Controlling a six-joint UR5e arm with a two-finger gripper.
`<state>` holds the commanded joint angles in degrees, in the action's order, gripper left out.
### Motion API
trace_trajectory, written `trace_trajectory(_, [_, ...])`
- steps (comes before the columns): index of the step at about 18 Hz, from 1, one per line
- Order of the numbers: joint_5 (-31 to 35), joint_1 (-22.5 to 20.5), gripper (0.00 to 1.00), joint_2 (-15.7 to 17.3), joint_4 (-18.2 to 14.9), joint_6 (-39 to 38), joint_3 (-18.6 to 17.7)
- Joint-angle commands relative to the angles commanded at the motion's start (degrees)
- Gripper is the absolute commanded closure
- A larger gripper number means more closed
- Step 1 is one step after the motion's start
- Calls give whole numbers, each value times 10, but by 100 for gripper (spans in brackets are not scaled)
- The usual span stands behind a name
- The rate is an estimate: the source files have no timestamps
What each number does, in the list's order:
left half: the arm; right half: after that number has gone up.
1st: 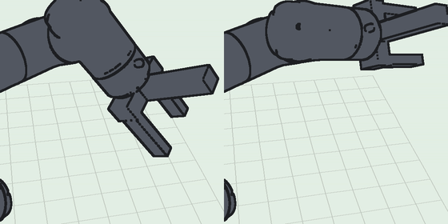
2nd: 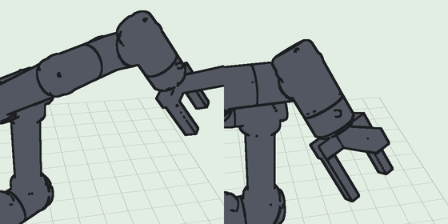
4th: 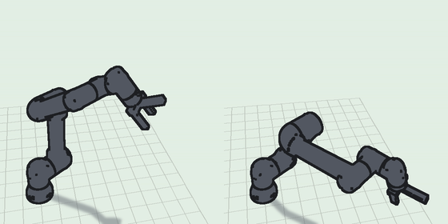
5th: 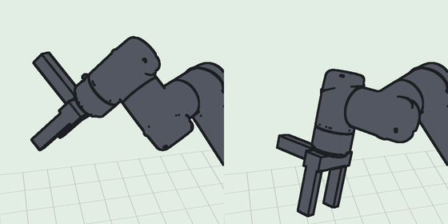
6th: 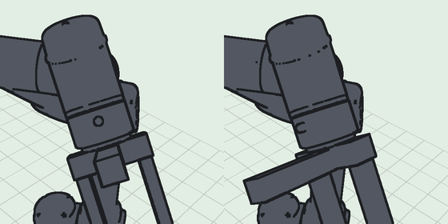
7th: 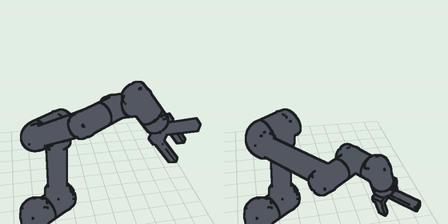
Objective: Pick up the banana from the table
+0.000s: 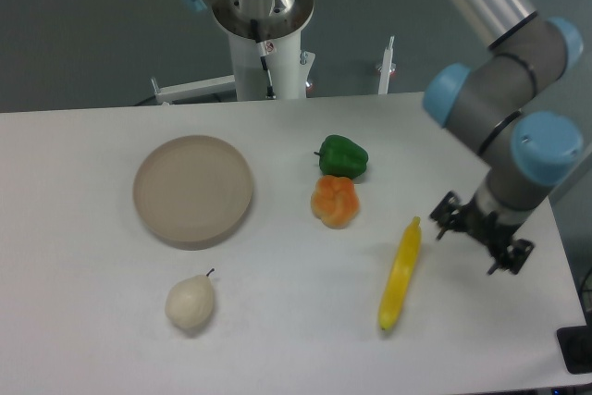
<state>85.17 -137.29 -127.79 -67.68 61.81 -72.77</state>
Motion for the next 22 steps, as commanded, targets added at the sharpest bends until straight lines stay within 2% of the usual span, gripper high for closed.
trace_trajectory(5, [2, 25, 0, -20, 25, -84, -2])
trace_trajectory(9, [9, 34, 0, -33, 71, -124, -16])
trace_trajectory(12, [7, 34, 0, -36, 75, -127, -34])
trace_trajectory(18, [7, 34, 1, -46, 75, -124, -37])
trace_trajectory(20, [7, 34, 26, -47, 75, -125, -36])
trace_trajectory(22, [7, 34, 62, -47, 75, -125, -35])
